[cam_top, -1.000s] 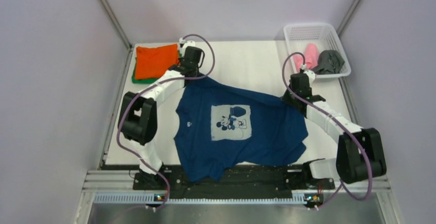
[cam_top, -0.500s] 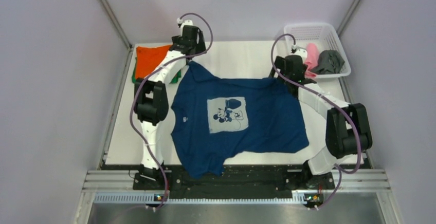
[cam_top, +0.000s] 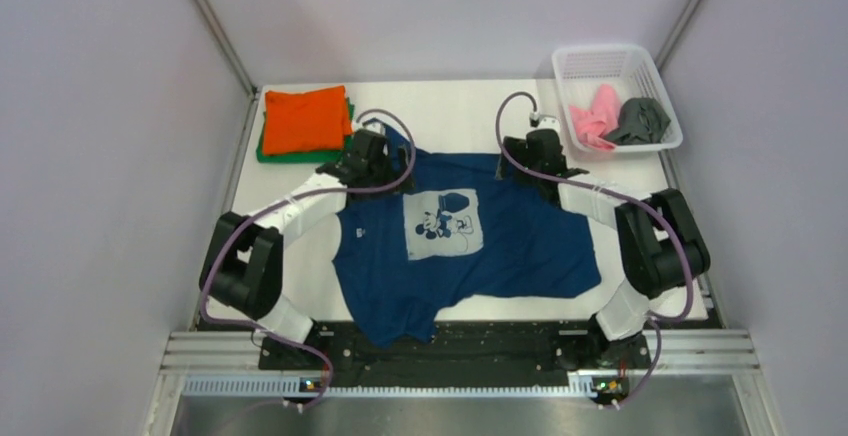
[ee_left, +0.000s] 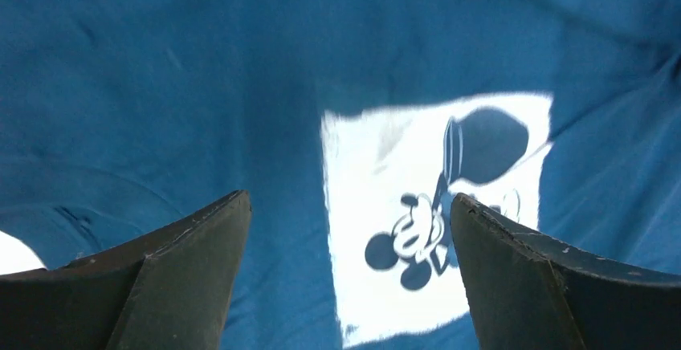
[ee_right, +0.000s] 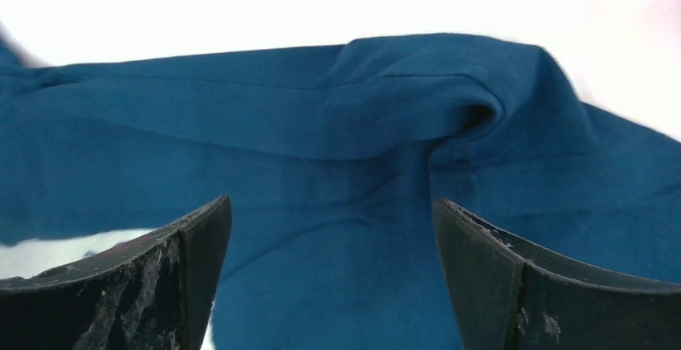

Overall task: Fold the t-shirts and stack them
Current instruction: Flatten out the tshirt

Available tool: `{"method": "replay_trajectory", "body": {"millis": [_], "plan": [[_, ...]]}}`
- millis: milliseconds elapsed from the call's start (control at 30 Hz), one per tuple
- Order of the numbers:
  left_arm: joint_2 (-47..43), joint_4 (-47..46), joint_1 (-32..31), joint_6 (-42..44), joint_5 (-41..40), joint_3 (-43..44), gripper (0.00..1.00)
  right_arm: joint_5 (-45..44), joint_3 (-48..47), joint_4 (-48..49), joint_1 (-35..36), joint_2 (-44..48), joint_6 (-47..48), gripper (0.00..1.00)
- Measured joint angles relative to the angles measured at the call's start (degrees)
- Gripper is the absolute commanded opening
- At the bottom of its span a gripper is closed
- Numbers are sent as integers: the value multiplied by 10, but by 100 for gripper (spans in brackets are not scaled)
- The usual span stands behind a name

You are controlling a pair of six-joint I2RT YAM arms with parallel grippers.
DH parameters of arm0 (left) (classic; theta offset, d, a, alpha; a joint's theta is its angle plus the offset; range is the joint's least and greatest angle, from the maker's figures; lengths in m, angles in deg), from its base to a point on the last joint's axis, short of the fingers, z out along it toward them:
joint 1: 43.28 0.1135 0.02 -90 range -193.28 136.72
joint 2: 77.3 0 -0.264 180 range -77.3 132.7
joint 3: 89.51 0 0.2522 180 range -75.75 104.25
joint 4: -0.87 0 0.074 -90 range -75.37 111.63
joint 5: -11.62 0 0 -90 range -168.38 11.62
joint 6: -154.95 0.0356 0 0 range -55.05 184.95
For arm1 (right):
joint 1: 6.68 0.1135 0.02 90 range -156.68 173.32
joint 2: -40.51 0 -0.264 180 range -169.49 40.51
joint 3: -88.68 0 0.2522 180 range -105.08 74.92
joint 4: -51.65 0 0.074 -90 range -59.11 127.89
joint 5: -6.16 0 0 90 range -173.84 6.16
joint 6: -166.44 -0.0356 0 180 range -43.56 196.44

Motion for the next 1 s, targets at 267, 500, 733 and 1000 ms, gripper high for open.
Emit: {"method": "replay_trajectory", "body": {"millis": [267, 500, 733, 1000], "plan": [[-3, -16, -8, -37, 24, -100, 99, -26, -109, 12, 0, -158, 2, 92], [15, -24, -7, -45, 2, -107, 99, -119, -343, -26, -14, -285, 0, 93], [13, -28, -7, -50, -8, -110, 99, -118, -426, -90, -54, -305, 32, 93], [17, -6, -7, -51, -28, -55, 99, -51, -231, -119, -11, -125, 56, 92]]}}
